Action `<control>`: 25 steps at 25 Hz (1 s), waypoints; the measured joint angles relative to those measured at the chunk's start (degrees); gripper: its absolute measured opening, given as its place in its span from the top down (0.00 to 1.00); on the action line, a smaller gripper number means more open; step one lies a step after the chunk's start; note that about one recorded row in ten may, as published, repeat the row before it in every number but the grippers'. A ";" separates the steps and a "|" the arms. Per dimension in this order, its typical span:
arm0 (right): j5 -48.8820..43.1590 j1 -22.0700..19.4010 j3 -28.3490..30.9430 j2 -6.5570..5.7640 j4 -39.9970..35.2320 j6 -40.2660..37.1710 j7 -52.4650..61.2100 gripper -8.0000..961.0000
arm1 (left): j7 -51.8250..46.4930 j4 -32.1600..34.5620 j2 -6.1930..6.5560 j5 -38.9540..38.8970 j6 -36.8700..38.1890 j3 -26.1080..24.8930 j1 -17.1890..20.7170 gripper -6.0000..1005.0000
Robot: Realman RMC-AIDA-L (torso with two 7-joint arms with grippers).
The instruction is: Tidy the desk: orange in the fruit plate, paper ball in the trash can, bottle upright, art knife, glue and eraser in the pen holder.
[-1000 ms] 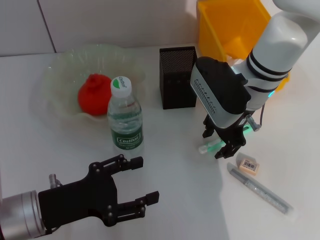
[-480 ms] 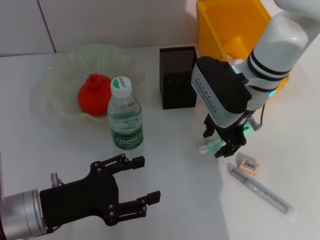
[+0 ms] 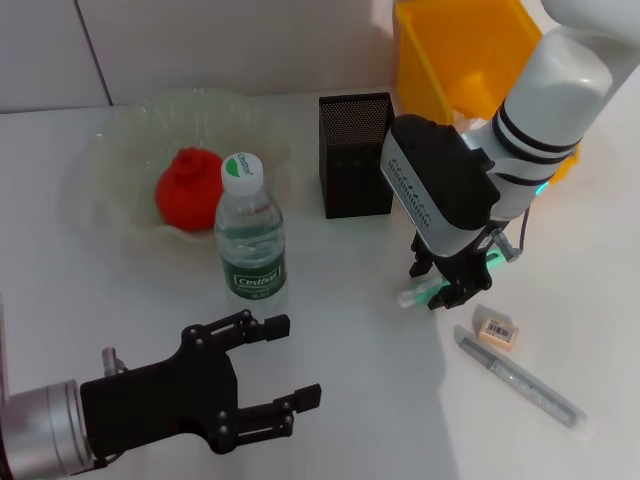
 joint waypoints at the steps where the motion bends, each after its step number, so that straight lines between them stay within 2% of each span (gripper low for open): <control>1: -0.13 0.00 0.00 0.02 0.09 0.22 0.00 0.55 | 0.00 0.00 0.00 0.00 0.00 0.00 0.00 0.22; 4: -0.27 -0.01 -0.03 0.09 0.29 0.75 0.02 0.54 | 0.00 -0.01 0.00 0.00 0.01 0.07 -0.03 0.22; 25: -0.09 0.06 0.37 -0.04 0.32 1.01 -0.51 0.81 | 0.00 -0.86 0.00 0.00 0.01 -0.24 -0.70 0.22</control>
